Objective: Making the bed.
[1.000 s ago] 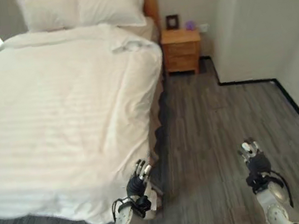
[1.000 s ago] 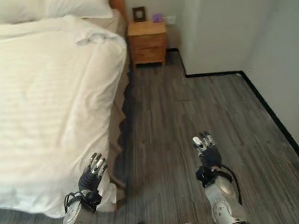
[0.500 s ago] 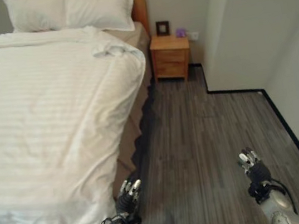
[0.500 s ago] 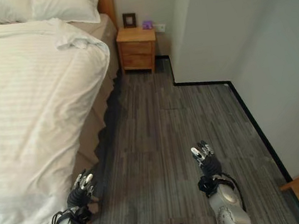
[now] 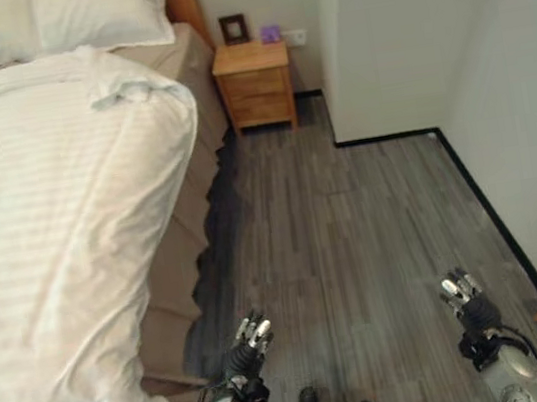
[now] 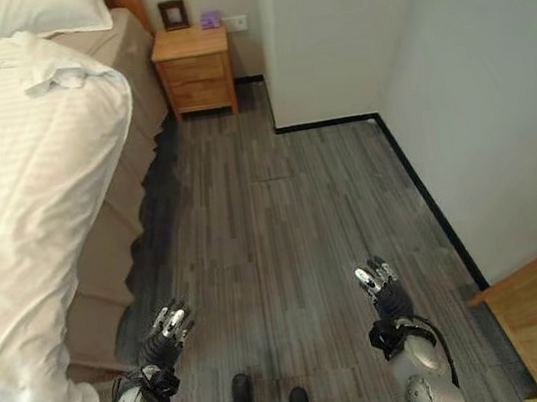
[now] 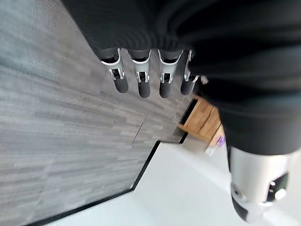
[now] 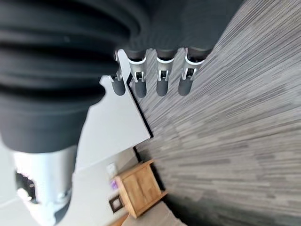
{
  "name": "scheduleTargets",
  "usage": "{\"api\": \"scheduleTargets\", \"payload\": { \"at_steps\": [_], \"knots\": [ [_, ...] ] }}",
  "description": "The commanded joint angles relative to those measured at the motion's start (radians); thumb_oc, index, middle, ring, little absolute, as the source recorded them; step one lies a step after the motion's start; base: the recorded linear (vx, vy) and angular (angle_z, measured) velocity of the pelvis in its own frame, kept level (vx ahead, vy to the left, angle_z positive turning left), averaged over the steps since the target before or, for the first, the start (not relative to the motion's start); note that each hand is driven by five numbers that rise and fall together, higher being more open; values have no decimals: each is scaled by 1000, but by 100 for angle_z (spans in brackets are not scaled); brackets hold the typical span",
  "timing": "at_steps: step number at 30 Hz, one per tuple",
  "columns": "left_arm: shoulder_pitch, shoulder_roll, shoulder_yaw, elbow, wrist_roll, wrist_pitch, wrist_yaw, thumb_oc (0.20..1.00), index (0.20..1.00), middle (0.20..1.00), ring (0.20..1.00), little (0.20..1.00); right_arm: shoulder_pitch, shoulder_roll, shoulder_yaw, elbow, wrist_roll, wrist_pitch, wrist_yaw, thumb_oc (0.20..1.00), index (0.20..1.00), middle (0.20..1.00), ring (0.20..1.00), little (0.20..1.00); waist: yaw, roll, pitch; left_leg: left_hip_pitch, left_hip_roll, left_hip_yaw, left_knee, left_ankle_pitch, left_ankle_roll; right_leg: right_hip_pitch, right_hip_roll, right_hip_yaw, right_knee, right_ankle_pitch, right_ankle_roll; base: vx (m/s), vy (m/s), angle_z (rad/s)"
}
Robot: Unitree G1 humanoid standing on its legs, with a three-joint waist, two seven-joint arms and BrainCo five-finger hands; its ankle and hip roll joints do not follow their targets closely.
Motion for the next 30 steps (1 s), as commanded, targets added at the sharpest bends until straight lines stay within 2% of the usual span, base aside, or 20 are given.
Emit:
{"api": "scheduleTargets", "payload": {
  "at_steps": [1, 6, 8, 9, 10, 11, 12, 14, 16, 18, 19, 22, 23, 24, 25, 26, 27, 28, 29, 30],
  "knots": [
    [-21, 42, 12, -49, 4, -47, -7, 1000, 1000, 1000, 1000, 1000, -19, 17, -7, -73, 11, -32, 49, 1000, 1000, 1000, 1000, 1000, 28, -18, -32, 34, -19, -42, 40, -42, 35, 37, -130, 3, 16, -39, 133, 229, 180, 8],
    [-12, 50, 46, -41, -1, -50, 4, 1000, 1000, 1000, 1000, 1000, -50, 13, 21, -68, -15, -23, 53, 1000, 1000, 1000, 1000, 1000, 52, -15, -31, 41, -42, -46, 50, -70, 58, 45, -161, 5, 31, -43, 149, 127, 144, 7],
    [-6, 54, 70, -33, -1, -52, 14, 1000, 1000, 1000, 1000, 1000, -88, 22, 34, -70, -14, -26, 53, 1000, 1000, 1000, 1000, 1000, 78, 2, -23, 51, -51, -25, 52, -99, 85, -38, -192, -5, 227, -60, 177, 143, 251, -10],
    [-8, 58, 81, -32, 4, -55, 27, 1000, 1000, 1000, 1000, 1000, -104, 29, 44, -74, -15, -28, 46, 1000, 1000, 1000, 1000, 1000, 85, 11, -5, 80, -49, -16, 58, -121, 100, -114, -224, -30, 390, 18, 201, 142, 193, -29],
    [-8, 58, 81, -32, 4, -55, 27, 1000, 1000, 1000, 1000, 1000, -104, 29, 44, -74, -15, -28, 46, 1000, 1000, 1000, 1000, 1000, 85, 11, -5, 80, -49, -16, 58, -121, 100, -114, -224, -30, 390, 18, 201, 245, 199, -28],
    [-10, 66, 88, -35, 10, -54, 34, 1000, 1000, 1000, 1000, 1000, -104, 31, 39, -82, -12, -25, 49, 1000, 1000, 1000, 1000, 1000, 59, 20, 18, 122, -37, -37, 51, -128, 107, -202, -206, -23, 456, 63, 201, 141, 78, -4],
    [-10, 66, 88, -35, 10, -54, 34, 1000, 1000, 1000, 1000, 1000, -104, 31, 40, -82, -12, -25, 49, 1000, 1000, 1000, 1000, 1000, 58, 21, 20, 125, -37, -38, 50, -129, 107, -201, -207, -24, 460, 60, 201, 280, 102, 12],
    [-19, 80, 82, -48, 12, -53, 26, 1000, 1000, 1000, 1000, 1000, -81, 16, 23, -100, -15, -18, 55, 1000, 1000, 1000, 1000, 1000, 8, 24, 26, 200, -35, -90, 21, -151, 101, -279, -147, 13, 375, 53, 186, 403, 19, 26],
    [-31, 83, 74, -49, 22, -54, 26, 1000, 1000, 1000, 1000, 1000, -74, 13, 14, -95, -12, -24, 50, 1000, 1000, 1000, 1000, 1000, -11, 26, 31, 236, -32, -111, 10, -165, 95, -290, -129, 16, 320, 60, 181, 422, -24, 38],
    [-51, 89, 63, -47, 43, -59, 24, 1000, 1000, 1000, 1000, 1000, -57, 9, 1, -88, -16, -23, 47, 1000, 1000, 1000, 1000, 1000, -50, 20, 30, 315, -28, -152, -13, -192, 76, -349, -124, 0, 144, 112, 197, 684, -84, 72],
    [-74, 82, 53, -46, 48, -61, 21, 1000, 1000, 1000, 1000, 1000, -38, 10, -6, -88, -27, -24, 45, 1000, 1000, 1000, 1000, 1000, -86, 26, 22, 371, -2, -182, -22, -206, 57, -375, -101, -20, 19, 145, 206, 783, -127, 71],
    [-98, 77, 17, -57, 62, -65, 10, 1000, 1000, 1000, 1000, 1000, 7, 7, -26, -100, -45, -18, 56, 1000, 1000, 1000, 1000, 1000, -133, 23, -4, 431, 14, -212, 31, -215, 24, -387, -102, -17, 25, 173, 208, 769, -148, 89],
    [-104, 62, 5, -61, 58, -64, -1, 1000, 1000, 1000, 1000, 1000, 7, 6, -26, -90, -40, -18, 60, 1000, 1000, 1000, 1000, 1000, -142, 32, -16, 436, 28, -208, 81, -175, 2, -363, -99, -33, 27, 190, 195, 932, -209, 92],
    [-93, 51, -17, -56, 58, -60, -6, 1000, 1000, 1000, 1000, 1000, 4, -7, -13, -77, -43, -16, 60, 1000, 1000, 1000, 1000, 1000, -153, 57, -27, 405, 50, -183, 274, 3, -81, -327, -72, -51, 72, 172, 161, 965, -245, 74],
    [-92, 44, -28, -59, 49, -52, -1, 1000, 1000, 1000, 1000, 1000, 4, -14, -10, -90, -28, -22, 64, 1000, 1000, 1000, 1000, 1000, -158, 48, -30, 331, 61, -149, 471, 145, -124, -284, -75, -46, 87, 147, 132, 939, -322, 50],
    [-96, 40, -32, -60, 29, -44, -2, 1000, 1000, 1000, 1000, 1000, -5, -21, -8, -92, -9, -21, 59, 1000, 1000, 1000, 1000, 1000, -149, 31, -25, 250, 53, -110, 620, 187, -126, -231, -82, -50, 81, 128, 112, 719, -367, 39],
    [-99, 33, -39, -67, 5, -37, 0, 1000, 1000, 1000, 1000, 1000, -16, -26, -5, -99, 23, -29, 58, 1000, 1000, 1000, 1000, 1000, -132, 8, -8, 163, 53, -64, 770, 191, -106, -171, -86, -51, 66, 99, 84, 441, -281, 19],
    [-99, 34, -39, -67, 5, -37, 0, 1000, 1000, 1000, 1000, 1000, -17, -25, -5, -99, 23, -29, 58, 1000, 1000, 1000, 1000, 1000, -134, 6, -9, 160, 51, -66, 771, 192, -105, -173, -88, -52, 67, 100, 84, 460, -322, -3],
    [-102, 38, -40, -76, -1, -32, 2, 1000, 1000, 1000, 1000, 1000, -25, -32, 3, -106, 29, -36, 59, 1000, 1000, 1000, 1000, 1000, -112, -11, 8, 102, 84, -11, 856, 183, -76, -120, -79, -45, 56, 70, 59, 563, -333, -37],
    [-114, 47, -52, -79, 6, -29, 5, 1000, 1000, 1000, 1000, 1000, -49, -49, 11, -84, 7, -26, 25, 1000, 1000, 1000, 1000, 1000, -46, -36, 40, -76, 59, 39, 950, 94, -43, -29, -82, -16, 28, 32, 54, 789, -370, -40]
  ]
}}
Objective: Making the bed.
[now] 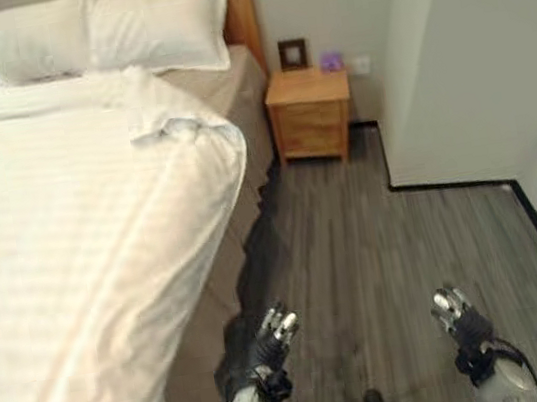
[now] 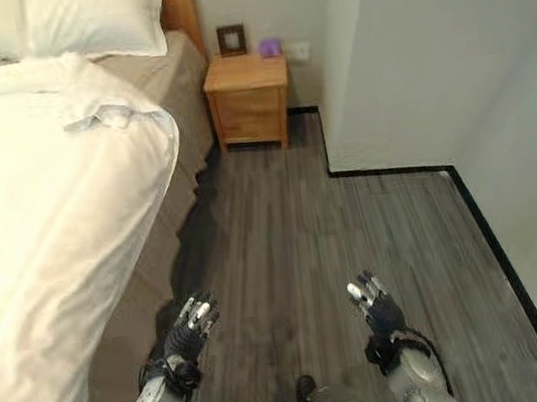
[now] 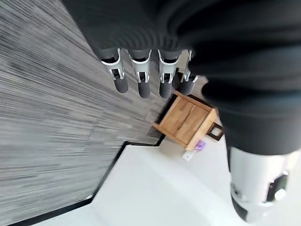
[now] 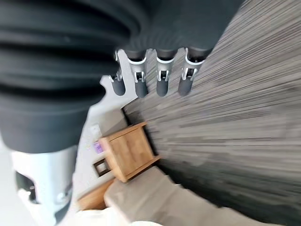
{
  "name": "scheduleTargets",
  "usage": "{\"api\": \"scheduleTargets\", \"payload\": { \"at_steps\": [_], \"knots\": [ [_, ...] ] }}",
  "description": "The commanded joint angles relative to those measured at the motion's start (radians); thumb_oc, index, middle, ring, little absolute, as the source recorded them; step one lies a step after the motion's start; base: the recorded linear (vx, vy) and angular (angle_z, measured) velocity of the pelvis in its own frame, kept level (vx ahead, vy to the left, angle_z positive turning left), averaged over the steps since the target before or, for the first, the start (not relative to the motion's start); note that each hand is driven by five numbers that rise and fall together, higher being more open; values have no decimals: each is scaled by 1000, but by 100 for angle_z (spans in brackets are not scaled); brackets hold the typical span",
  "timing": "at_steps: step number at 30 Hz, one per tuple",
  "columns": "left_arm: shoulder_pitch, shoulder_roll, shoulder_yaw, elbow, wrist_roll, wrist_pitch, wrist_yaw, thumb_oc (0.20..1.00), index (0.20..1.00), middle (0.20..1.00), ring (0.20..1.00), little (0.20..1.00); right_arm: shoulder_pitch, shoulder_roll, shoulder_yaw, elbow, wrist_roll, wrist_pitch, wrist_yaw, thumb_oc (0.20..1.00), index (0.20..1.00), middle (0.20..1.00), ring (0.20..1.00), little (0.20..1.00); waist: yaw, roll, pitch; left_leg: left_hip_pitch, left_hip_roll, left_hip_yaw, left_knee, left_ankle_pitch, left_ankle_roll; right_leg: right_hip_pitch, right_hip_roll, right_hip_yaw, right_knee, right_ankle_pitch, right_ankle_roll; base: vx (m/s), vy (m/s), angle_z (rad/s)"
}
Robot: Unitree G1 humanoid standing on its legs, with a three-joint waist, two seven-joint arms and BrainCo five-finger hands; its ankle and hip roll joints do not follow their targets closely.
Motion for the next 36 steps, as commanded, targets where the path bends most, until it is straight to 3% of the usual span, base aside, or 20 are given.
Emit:
{"api": "scheduleTargets", "payload": {
  "at_steps": [1, 4, 5, 8, 11, 12, 13, 14, 15, 18, 20, 22, 23, 25, 26, 28, 30, 32, 33, 36],
  "knots": [
    [-76, 57, 38, -65, -10, -27, -5, 1000, 1000, 1000, 1000, 1000, -35, -61, 14, -94, 7, -40, -36, 1000, 1000, 1000, 1000, 1000, 61, -67, 70, 80, 43, 42, -243, 28, 42, 168, -60, 51, -275, 180, 143, 795, -210, -51],
    [-55, 51, 43, -50, -24, -24, -21, 1000, 1000, 1000, 1000, 1000, -57, -62, 16, -109, 23, -44, -26, 1000, 1000, 1000, 1000, 1000, 116, -48, 59, 7, 65, 64, -578, 23, 57, 261, -62, 69, -275, 115, 161, 639, 15, -61],
    [-55, 51, 43, -50, -24, -24, -21, 1000, 1000, 1000, 1000, 1000, -56, -62, 16, -109, 23, -43, -26, 1000, 1000, 1000, 1000, 1000, 116, -52, 58, 10, 61, 66, -587, 29, 58, 259, -66, 69, -275, 115, 162, 568, 88, -58],
    [-27, 54, 51, -24, 10, -41, -20, 1000, 1000, 1000, 1000, 1000, -71, -67, 42, -115, -51, -54, -28, 1000, 1000, 1000, 1000, 1000, 166, -8, 29, 36, 43, 71, -1163, 93, 48, 372, -49, 81, -275, 26, 193, 890, 154, -22],
    [2, 48, 95, -26, 26, -49, 8, 1000, 1000, 1000, 1000, 1000, -99, -51, 56, -99, -75, -45, -15, 1000, 1000, 1000, 1000, 1000, 194, -10, -9, -31, 52, 147, -1182, 104, 27, 471, -63, 92, -275, -4, 209, 884, 153, -41],
    [25, 53, 120, -31, 12, -47, 5, 1000, 1000, 1000, 1000, 1000, -100, -27, 88, -121, -79, -32, 2, 1000, 1000, 1000, 1000, 1000, 202, -26, -38, 35, 37, 200, -1178, 130, 69, 495, -106, 89, -234, 25, 238, 526, 134, 5],
    [25, 53, 120, -31, 12, -47, 5, 1000, 1000, 1000, 1000, 1000, -100, -27, 87, -121, -79, -32, 2, 1000, 1000, 1000, 1000, 1000, 205, -24, -40, 34, 40, 201, -1178, 131, 69, 492, -104, 93, -234, 27, 237, 760, 210, 27],
    [27, 55, 125, -34, 22, -58, 19, 1000, 1000, 1000, 1000, 1000, -94, -13, 106, -133, -84, -34, 10, 1000, 1000, 1000, 1000, 1000, 238, -55, -50, 36, 8, 196, -1149, 125, 98, 457, -150, 88, -100, 143, 282, 677, 269, 8],
    [24, 59, 126, -39, 25, -52, 27, 1000, 1000, 1000, 1000, 1000, -101, 2, 126, -132, -91, -30, 9, 1000, 1000, 1000, 1000, 1000, 257, -65, -47, 77, -29, 170, -1079, 41, 156, 341, -206, 94, 259, 415, 334, 677, 271, -37],
    [14, 64, 133, -53, 26, -53, 46, 1000, 1000, 1000, 1000, 1000, -112, 16, 136, -143, -76, -33, 4, 1000, 1000, 1000, 1000, 1000, 248, -46, -33, 124, -23, 163, -1059, -7, 179, 282, -215, 103, 401, 485, 327, 563, 226, -30],
    [-22, 79, 153, -57, 21, -67, 56, 1000, 1000, 1000, 1000, 1000, -156, 32, 168, -140, -48, -38, 17, 1000, 1000, 1000, 1000, 1000, 194, 2, 6, 263, -28, 65, -1045, -83, 220, 61, -221, 85, 600, 357, 266, 764, 158, 42],
    [-50, 88, 164, -60, 4, -74, 51, 1000, 1000, 1000, 1000, 1000, -165, 21, 166, -151, -51, -35, 34, 1000, 1000, 1000, 1000, 1000, 157, 8, 12, 346, -35, -21, -1056, -101, 209, -23, -230, 65, 483, 260, 242, 793, -128, 101],
    [-58, 91, 160, -79, -20, -80, 33, 1000, 1000, 1000, 1000, 1000, -164, 0, 149, -159, -52, -33, 46, 1000, 1000, 1000, 1000, 1000, 134, 1, 13, 398, -39, -109, -1057, -124, 187, -54, -236, 66, 281, 256, 249, 983, -327, 197],
    [-60, 91, 160, -77, -27, -92, 21, 1000, 1000, 1000, 1000, 1000, -145, -18, 129, -165, -57, -33, 55, 1000, 1000, 1000, 1000, 1000, 99, -22, 16, 450, -49, -224, -1051, -181, 157, -56, -195, 200, -65, 263, 280, 943, -393, 261],
    [-77, 97, 158, -80, -29, -108, 20, 1000, 1000, 1000, 1000, 1000, -90, -43, 91, -202, -58, -34, 64, 1000, 1000, 1000, 1000, 1000, 60, -40, 12, 457, -56, -353, -1047, -187, 148, -52, -128, 480, -195, 267, 337, 638, -271, 299],
    [-82, 96, 150, -74, -37, -112, 9, 1000, 1000, 1000, 1000, 1000, -59, -48, 80, -208, -50, -33, 68, 1000, 1000, 1000, 1000, 1000, 56, -52, 5, 458, -61, -391, -1053, -194, 141, -52, -119, 530, -201, 258, 346, 493, -305, 323],
    [-81, 91, 156, -74, -31, -106, -2, 1000, 1000, 1000, 1000, 1000, -22, -66, 43, -226, -31, -21, 86, 1000, 1000, 1000, 1000, 1000, 54, -78, -13, 454, -16, -477, -974, -200, 97, -14, -133, 480, -131, 223, 323, 618, -598, 275],
    [-77, 66, 149, -74, -47, -102, 8, 1000, 1000, 1000, 1000, 1000, -22, -86, 39, -219, -18, -48, 64, 1000, 1000, 1000, 1000, 1000, 44, -92, 3, 353, 21, -394, -794, -112, 77, 30, -148, 419, -180, 236, 304, 259, -544, 225],
    [-95, 34, 173, -70, -96, -105, 35, 1000, 1000, 1000, 1000, 1000, -49, -93, 29, -214, 9, -65, 48, 1000, 1000, 1000, 1000, 1000, 54, -115, 48, 228, 39, -247, -634, -90, 114, 102, -158, 318, -215, 238, 268, 121, -605, 202],
    [-79, 17, 219, -78, -152, -106, 28, 1000, 1000, 1000, 1000, 1000, -36, -106, 14, -236, -19, -67, 59, 1000, 1000, 1000, 1000, 1000, 61, -112, 44, 230, 146, 1, -753, -42, 77, 157, -158, 175, -240, 205, 242, 133, -419, 132]
  ]
}}
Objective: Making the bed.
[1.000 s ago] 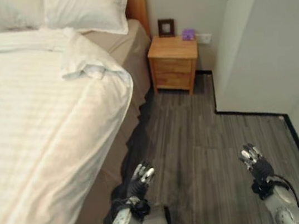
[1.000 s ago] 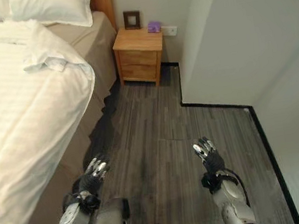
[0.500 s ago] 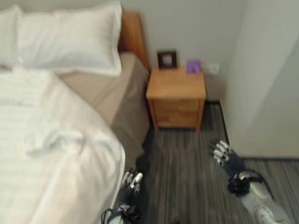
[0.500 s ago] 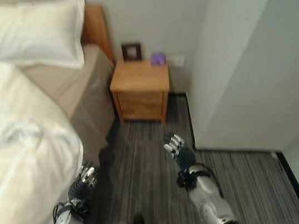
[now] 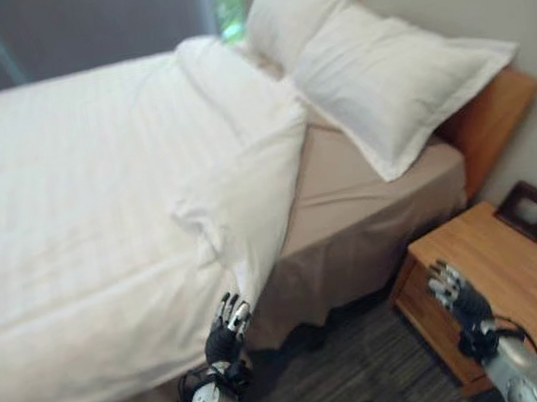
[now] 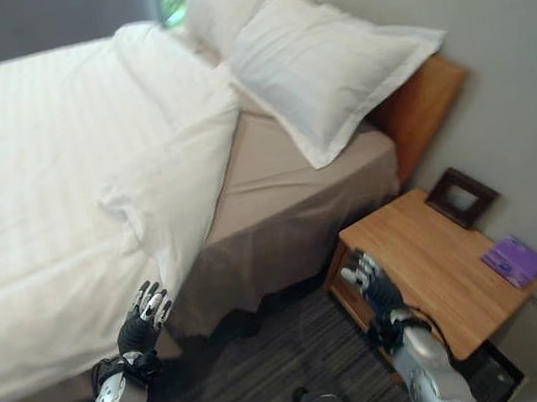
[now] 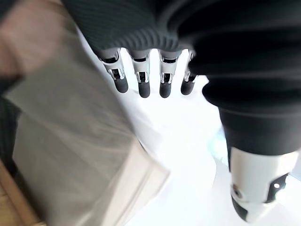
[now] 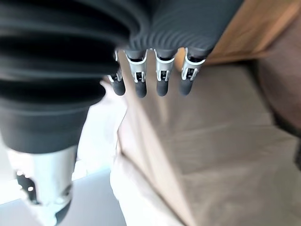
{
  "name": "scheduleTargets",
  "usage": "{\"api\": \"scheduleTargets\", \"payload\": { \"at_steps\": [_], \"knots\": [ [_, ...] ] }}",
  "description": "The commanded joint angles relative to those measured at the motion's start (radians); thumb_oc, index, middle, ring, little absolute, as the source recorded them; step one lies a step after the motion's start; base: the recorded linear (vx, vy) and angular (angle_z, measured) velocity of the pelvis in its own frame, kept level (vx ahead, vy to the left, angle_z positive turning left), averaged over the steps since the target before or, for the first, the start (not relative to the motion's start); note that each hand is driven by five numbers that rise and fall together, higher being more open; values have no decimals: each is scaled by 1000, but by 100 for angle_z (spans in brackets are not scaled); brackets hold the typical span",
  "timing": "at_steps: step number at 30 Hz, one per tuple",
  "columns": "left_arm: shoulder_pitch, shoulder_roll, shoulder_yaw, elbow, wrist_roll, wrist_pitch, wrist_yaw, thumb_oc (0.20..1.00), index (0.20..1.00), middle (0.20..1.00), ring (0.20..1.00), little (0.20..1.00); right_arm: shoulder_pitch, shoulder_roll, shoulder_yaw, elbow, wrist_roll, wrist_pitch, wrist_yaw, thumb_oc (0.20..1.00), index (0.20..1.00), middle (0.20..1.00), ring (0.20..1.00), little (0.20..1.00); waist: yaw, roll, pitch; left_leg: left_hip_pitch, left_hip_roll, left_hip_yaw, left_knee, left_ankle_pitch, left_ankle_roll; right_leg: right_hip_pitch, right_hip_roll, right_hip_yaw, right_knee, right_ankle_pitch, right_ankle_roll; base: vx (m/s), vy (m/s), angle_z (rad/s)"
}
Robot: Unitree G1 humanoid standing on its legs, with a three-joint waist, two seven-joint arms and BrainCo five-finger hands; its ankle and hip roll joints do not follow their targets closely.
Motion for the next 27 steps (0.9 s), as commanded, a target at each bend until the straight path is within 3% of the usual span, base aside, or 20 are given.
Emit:
{"api": "scheduleTargets", "payload": {
  "at_steps": [1, 3, 6, 7, 8, 9, 11, 15, 17, 18, 19, 20, 21, 22, 24, 25, 26, 27],
  "knots": [
    [-55, 23, 33, -77, -71, -45, -13, 1000, 1000, 1000, 1000, 1000, 65, -22, -11, -152, 6, -70, 24, 1000, 1000, 1000, 1000, 1000, -41, 26, -10, 116, 15, 179, -316, 110, -32, 182, -93, -61, -267, 105, 152, 156, -236, 101],
    [-41, 24, 57, -82, -79, -54, -10, 1000, 1000, 1000, 1000, 1000, 76, -23, -9, -162, 5, -66, 37, 1000, 1000, 1000, 1000, 1000, -38, 30, -16, 119, -5, 184, -360, 104, -35, 202, -91, -90, -280, 96, 147, 107, -131, 86],
    [-40, 34, 81, -90, -70, -66, 0, 1000, 1000, 1000, 1000, 1000, 84, -37, 13, -166, -48, -52, 57, 1000, 1000, 1000, 1000, 1000, -26, 50, -33, 125, -59, 202, -537, 89, -26, 220, -76, -151, -288, 66, 142, 136, -110, 29],
    [-60, 45, 78, -91, -53, -74, 10, 1000, 1000, 1000, 1000, 1000, 73, -42, 26, -170, -77, -51, 56, 1000, 1000, 1000, 1000, 1000, -31, 73, -43, 102, -80, 244, -635, 141, -24, 229, -58, -191, -289, 50, 142, 113, -63, 34],
    [-60, 45, 78, -91, -53, -74, 10, 1000, 1000, 1000, 1000, 1000, 72, -42, 26, -170, -77, -51, 56, 1000, 1000, 1000, 1000, 1000, -33, 73, -43, 103, -81, 243, -640, 144, -24, 229, -59, -192, -289, 49, 143, 161, -48, 59],
    [-92, 55, 70, -86, -36, -83, 17, 1000, 1000, 1000, 1000, 1000, 54, -37, 36, -182, -75, -62, 53, 1000, 1000, 1000, 1000, 1000, -40, 88, -44, 69, -84, 300, -667, 186, -33, 242, -49, -211, -289, 36, 138, 138, 3, 30],
    [-107, 64, 63, -95, -22, -85, 20, 1000, 1000, 1000, 1000, 1000, 42, -35, 39, -188, -66, -65, 51, 1000, 1000, 1000, 1000, 1000, -43, 95, -49, 52, -88, 323, -674, 198, -35, 247, -46, -217, -289, 30, 137, 170, 23, 37],
    [-128, 128, 77, -177, 71, -116, 53, 1000, 1000, 1000, 1000, 1000, -9, -18, 90, -181, -57, -70, 67, 1000, 1000, 1000, 1000, 1000, -47, 106, -73, 61, -101, 287, -613, 142, -20, 297, -68, -217, -268, -15, 139, 282, 102, 8],
    [-152, 198, 101, -228, 195, -125, 109, 1000, 1000, 1000, 1000, 1000, -42, -17, 107, -171, -73, -70, 71, 1000, 1000, 1000, 1000, 1000, -40, 107, -71, 87, -114, 300, -609, 103, 3, 280, -103, -198, -168, -21, 157, 272, 228, -53],
    [-203, 246, 127, -249, 195, -136, 120, 1000, 1000, 1000, 1000, 1000, -56, -9, 132, -167, -86, -64, 83, 1000, 1000, 1000, 1000, 1000, -48, 111, -62, 149, -134, 320, -641, 78, 32, 182, -143, -164, 61, 78, 188, 226, 234, -45],
    [-204, 246, 127, -249, 195, -137, 120, 1000, 1000, 1000, 1000, 1000, -57, -9, 132, -167, -86, -64, 83, 1000, 1000, 1000, 1000, 1000, -45, 113, -65, 144, -132, 323, -641, 81, 32, 175, -140, -160, 61, 81, 187, 182, 245, -51],
    [-238, 271, 135, -255, 204, -142, 143, 1000, 1000, 1000, 1000, 1000, -67, -7, 148, -173, -85, -63, 87, 1000, 1000, 1000, 1000, 1000, -57, 121, -46, 175, -129, 332, -660, 81, 41, 120, -145, -135, 174, 141, 200, 88, 141, -29],
    [-287, 311, 129, -242, 239, -148, 173, 1000, 1000, 1000, 1000, 1000, -71, -6, 162, -178, -88, -65, 97, 1000, 1000, 1000, 1000, 1000, -79, 138, -25, 202, -117, 328, -681, 87, 41, 60, -129, -100, 262, 155, 202, 267, 201, 12],
    [-357, 386, 136, -210, 300, -161, 211, 1000, 1000, 1000, 1000, 1000, -53, -8, 172, -185, -106, -61, 117, 1000, 1000, 1000, 1000, 1000, -108, 161, -18, 233, -106, 300, -697, 80, 34, -16, -90, -56, 275, 111, 188, 335, 119, 22],
    [-427, 461, 118, -165, 361, -157, 239, 1000, 1000, 1000, 1000, 1000, -22, -15, 176, -182, -92, -55, 128, 1000, 1000, 1000, 1000, 1000, -136, 160, -21, 261, -111, 282, -703, 67, 23, -17, -77, -47, 144, 81, 180, 363, 0, 20],
    [-458, 510, 114, -138, 422, -151, 267, 1000, 1000, 1000, 1000, 1000, 0, -21, 174, -182, -79, -54, 143, 1000, 1000, 1000, 1000, 1000, -153, 154, -23, 277, -120, 269, -703, 51, 16, -8, -64, -29, 13, 69, 181, 366, -73, 47],
    [-502, 550, 97, -99, 476, -157, 319, 1000, 1000, 1000, 1000, 1000, 30, -34, 175, -180, -106, -61, 147, 1000, 1000, 1000, 1000, 1000, -173, 141, -25, 291, -128, 246, -703, 36, 13, 9, -40, 16, -87, 74, 184, 278, -65, 54],
    [-529, 557, 81, -103, 446, -153, 291, 1000, 1000, 1000, 1000, 1000, 49, -29, 167, -197, -87, -54, 155, 1000, 1000, 1000, 1000, 1000, -175, 134, -29, 285, -133, 229, -700, 45, 11, 44, -33, 57, -117, 72, 187, 205, -65, 50]
  ]
}}
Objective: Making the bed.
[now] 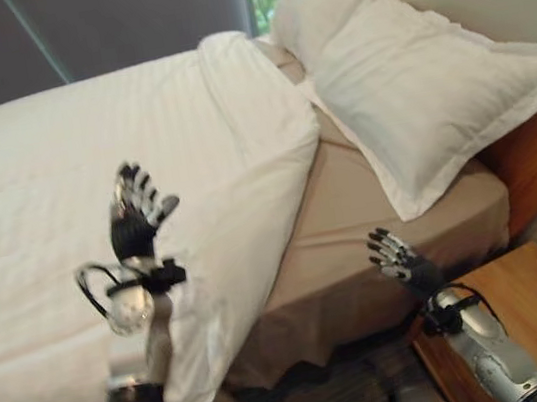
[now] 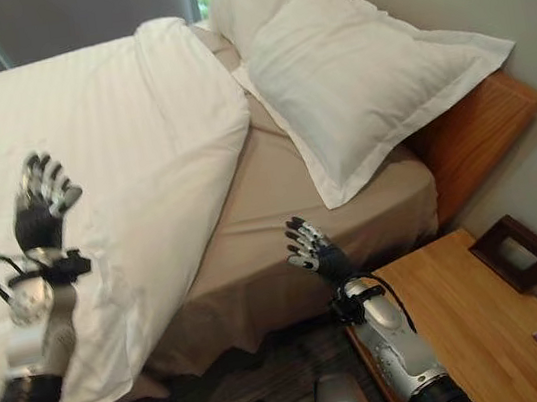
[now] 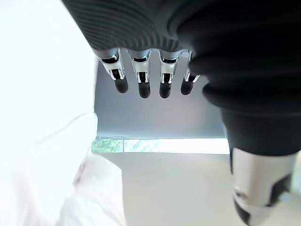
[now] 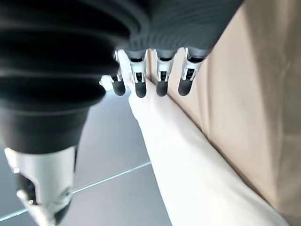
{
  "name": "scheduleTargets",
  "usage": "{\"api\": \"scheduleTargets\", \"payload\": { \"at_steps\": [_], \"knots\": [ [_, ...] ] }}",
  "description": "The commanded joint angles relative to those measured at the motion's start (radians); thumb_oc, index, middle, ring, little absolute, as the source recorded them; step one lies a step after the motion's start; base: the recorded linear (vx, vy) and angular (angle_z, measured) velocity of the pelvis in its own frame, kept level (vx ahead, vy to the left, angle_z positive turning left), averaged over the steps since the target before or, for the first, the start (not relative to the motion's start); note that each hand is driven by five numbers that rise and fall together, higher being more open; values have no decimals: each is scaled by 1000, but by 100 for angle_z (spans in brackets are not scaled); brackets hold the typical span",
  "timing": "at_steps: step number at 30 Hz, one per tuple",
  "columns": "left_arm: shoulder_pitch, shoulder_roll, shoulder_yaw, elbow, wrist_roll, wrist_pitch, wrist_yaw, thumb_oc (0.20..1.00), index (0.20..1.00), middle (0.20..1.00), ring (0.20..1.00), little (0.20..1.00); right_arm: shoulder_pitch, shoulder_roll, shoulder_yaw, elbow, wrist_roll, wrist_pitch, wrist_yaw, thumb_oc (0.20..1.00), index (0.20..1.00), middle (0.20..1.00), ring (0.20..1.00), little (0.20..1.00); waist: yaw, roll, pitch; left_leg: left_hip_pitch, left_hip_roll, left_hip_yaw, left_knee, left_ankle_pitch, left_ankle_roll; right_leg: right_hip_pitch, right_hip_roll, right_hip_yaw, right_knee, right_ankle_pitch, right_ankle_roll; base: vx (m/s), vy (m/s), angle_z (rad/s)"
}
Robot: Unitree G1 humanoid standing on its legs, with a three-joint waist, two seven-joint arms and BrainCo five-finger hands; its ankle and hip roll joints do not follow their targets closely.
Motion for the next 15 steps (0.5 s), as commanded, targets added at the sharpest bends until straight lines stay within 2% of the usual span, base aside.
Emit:
{"api": "scheduleTargets", "payload": {
  "at_steps": [1, 4, 6, 8, 9, 15],
  "knots": [
    [-2, 49, 20, -15, 116, -55, 98, 1000, 1000, 1000, 1000, 1000, 15, -2, -58, -22, -7, -39, 31, 1000, 1000, 1000, 1000, 1000, 9, -50, -28, 13, 37, -77, 2, 43, -87, 207, 32, 60, -259, 209, 58, 77, -34, 80],
    [-8, 36, 19, 21, 126, -42, 115, 1000, 1000, 1000, 1000, 1000, 28, 0, -61, -19, 3, -43, 24, 1000, 1000, 1000, 1000, 1000, 13, -59, -46, 9, 31, -82, 0, 44, -87, 237, 35, 56, -313, 227, 51, 157, -77, 86],
    [-44, 89, -4, 126, 179, 3, 134, 1000, 1000, 1000, 1000, 1000, 51, -16, -59, -36, 20, -30, 45, 1000, 1000, 1000, 1000, 1000, 11, -61, -66, 10, 31, -82, 0, 40, -90, 283, 40, 41, -378, 227, 40, 174, -65, 23],
    [-54, 104, -20, 158, 193, 13, 122, 1000, 1000, 1000, 1000, 1000, 57, -26, -66, -36, 13, -29, 43, 1000, 1000, 1000, 1000, 1000, 9, -62, -70, 11, 31, -85, 0, 39, -92, 295, 42, 39, -391, 227, 37, 136, -61, -7],
    [-39, 132, -34, 202, 184, 32, 76, 1000, 1000, 1000, 1000, 1000, 74, -22, -89, -31, 34, -24, 40, 1000, 1000, 1000, 1000, 1000, 4, -58, -78, 9, 36, -89, 0, 38, -100, 315, 46, 21, -417, 227, 30, 109, -65, -14],
    [10, 138, -63, 145, 205, 38, 11, 1000, 1000, 1000, 1000, 1000, 78, -23, -80, -5, 20, -12, 54, 1000, 1000, 1000, 1000, 1000, 9, -52, -80, 8, 36, -91, 0, 38, -105, 326, 45, 13, -425, 224, 27, 39, -28, 6]
  ]
}}
